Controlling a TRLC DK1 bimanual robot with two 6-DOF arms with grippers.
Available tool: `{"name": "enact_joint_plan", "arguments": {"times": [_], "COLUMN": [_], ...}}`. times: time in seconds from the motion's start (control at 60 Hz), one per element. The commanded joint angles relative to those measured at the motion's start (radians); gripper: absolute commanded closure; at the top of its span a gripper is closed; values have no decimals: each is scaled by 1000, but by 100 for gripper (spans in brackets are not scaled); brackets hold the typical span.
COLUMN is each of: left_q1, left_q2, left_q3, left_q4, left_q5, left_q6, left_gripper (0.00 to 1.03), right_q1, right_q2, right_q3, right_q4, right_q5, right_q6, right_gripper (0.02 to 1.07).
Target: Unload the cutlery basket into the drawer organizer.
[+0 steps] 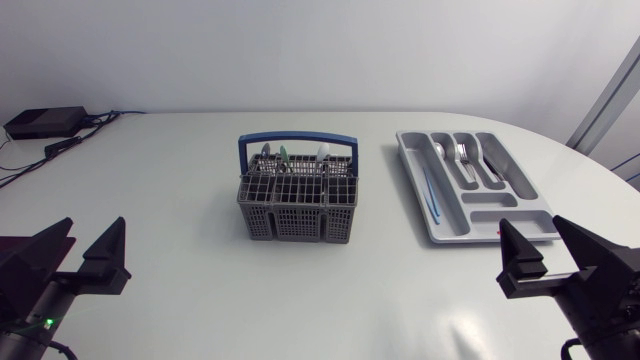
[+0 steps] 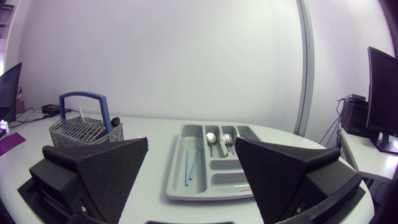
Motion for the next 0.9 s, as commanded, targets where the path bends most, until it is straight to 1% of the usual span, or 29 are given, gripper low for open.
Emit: {"name": "enact_joint_plan", "arguments": {"times": [0.0, 0.233, 0.35, 0.5, 0.6, 0.717, 0.783, 0.883], "left_q1": [6, 6, 15, 4, -34, -39, -62, -100], "left_q2": [-11, -11, -10, 30, 130, 280, 372, 504], "left_q3": [-19, -21, 14, 105, 197, 307, 366, 456], "left_q4": [4, 53, 50, 4, -14, -27, -40, -91], "left_q5": [-4, -4, -4, -4, -4, -4, -4, -7], "left_q6": [-14, -12, -9, -9, -8, -9, -9, -9], "left_gripper": [5, 5, 5, 5, 5, 5, 5, 6], "right_q1": [-1, 5, 13, 14, 14, 16, 20, 26], "right_q2": [-9, -8, -6, 35, 118, 216, 282, 389], "right_q3": [-20, -10, 16, 100, 167, 237, 278, 347], "right_q4": [6, 20, 19, 2, 2, 8, 12, 19], "right_q5": [8, 8, 8, 8, 8, 8, 8, 8], "right_q6": [13, 18, 18, 13, 13, 13, 13, 15], "right_gripper": [6, 6, 6, 6, 6, 6, 6, 7]}}
